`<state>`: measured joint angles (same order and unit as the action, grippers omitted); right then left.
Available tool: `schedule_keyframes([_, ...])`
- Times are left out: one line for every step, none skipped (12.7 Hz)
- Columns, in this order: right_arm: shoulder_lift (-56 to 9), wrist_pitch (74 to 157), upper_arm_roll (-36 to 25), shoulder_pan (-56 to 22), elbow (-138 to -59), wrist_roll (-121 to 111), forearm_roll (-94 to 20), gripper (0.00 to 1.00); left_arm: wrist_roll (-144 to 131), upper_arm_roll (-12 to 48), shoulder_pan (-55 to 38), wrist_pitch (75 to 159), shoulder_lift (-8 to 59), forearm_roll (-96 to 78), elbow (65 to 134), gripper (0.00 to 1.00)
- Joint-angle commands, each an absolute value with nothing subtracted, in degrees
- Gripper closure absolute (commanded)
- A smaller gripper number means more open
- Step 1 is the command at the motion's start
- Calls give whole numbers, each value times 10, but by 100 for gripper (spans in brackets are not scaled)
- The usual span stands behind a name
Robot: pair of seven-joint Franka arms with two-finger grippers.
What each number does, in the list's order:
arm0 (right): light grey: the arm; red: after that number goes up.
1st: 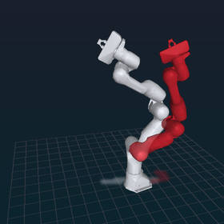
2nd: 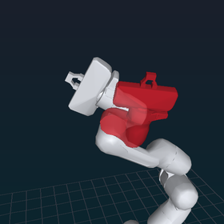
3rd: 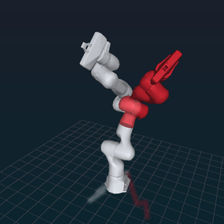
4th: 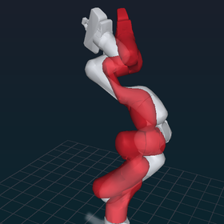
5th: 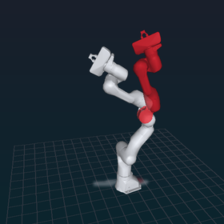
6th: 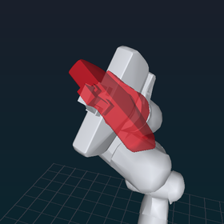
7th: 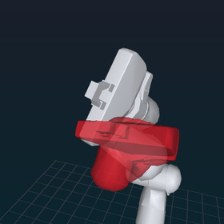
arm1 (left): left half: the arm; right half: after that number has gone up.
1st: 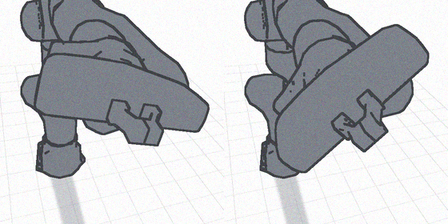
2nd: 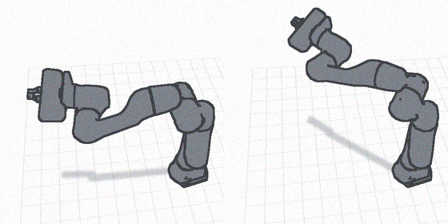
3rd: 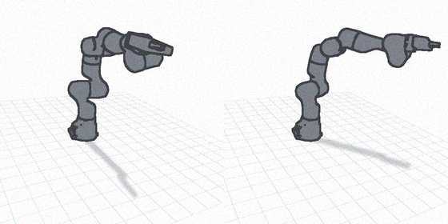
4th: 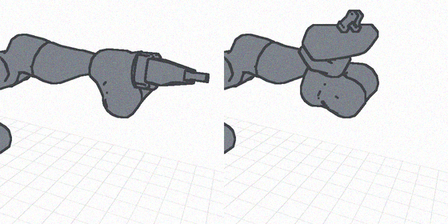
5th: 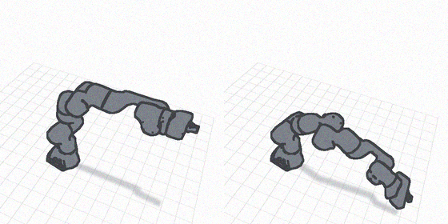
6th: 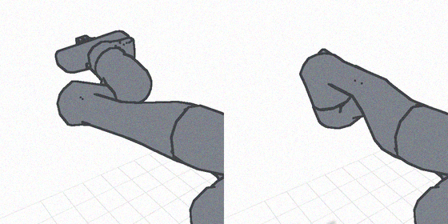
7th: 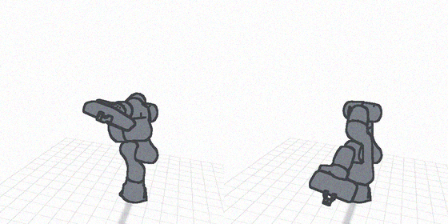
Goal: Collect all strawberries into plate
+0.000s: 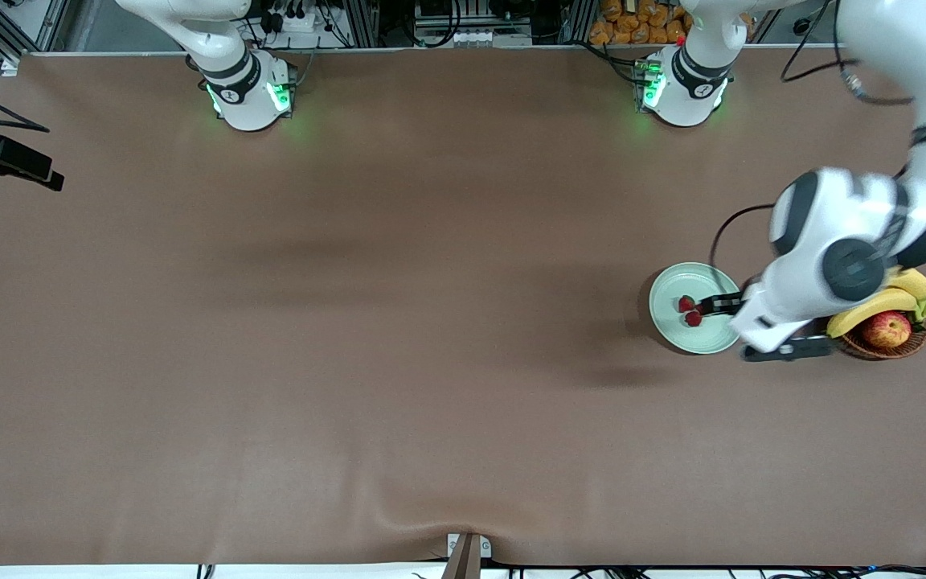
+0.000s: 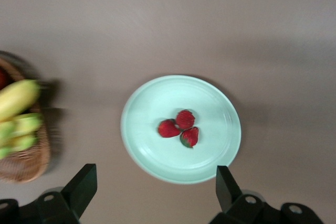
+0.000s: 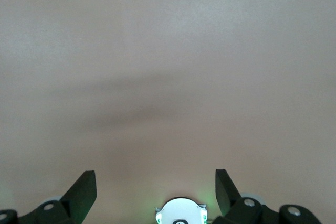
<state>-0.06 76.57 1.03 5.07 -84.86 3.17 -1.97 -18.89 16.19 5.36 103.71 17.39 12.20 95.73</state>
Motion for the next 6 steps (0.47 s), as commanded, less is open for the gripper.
schedule_keyframes([1,760,16,58,-843,40,-29,0,-190,169,58,955,129,127,884,0])
schedule_keyframes([1,760,16,57,-843,40,-28,0,-190,169,58,933,107,126,869,0])
schedule_keyframes([1,760,16,58,-843,40,-28,0,-190,170,58,919,88,124,867,0])
schedule_keyframes([-1,760,16,60,-843,40,-28,0,-190,168,59,913,69,103,866,0])
schedule_keyframes([-1,759,16,62,-843,38,-28,0,-189,164,59,912,49,76,867,0])
schedule_keyframes([-1,756,16,63,-843,37,-28,0,-188,163,67,912,31,56,871,0])
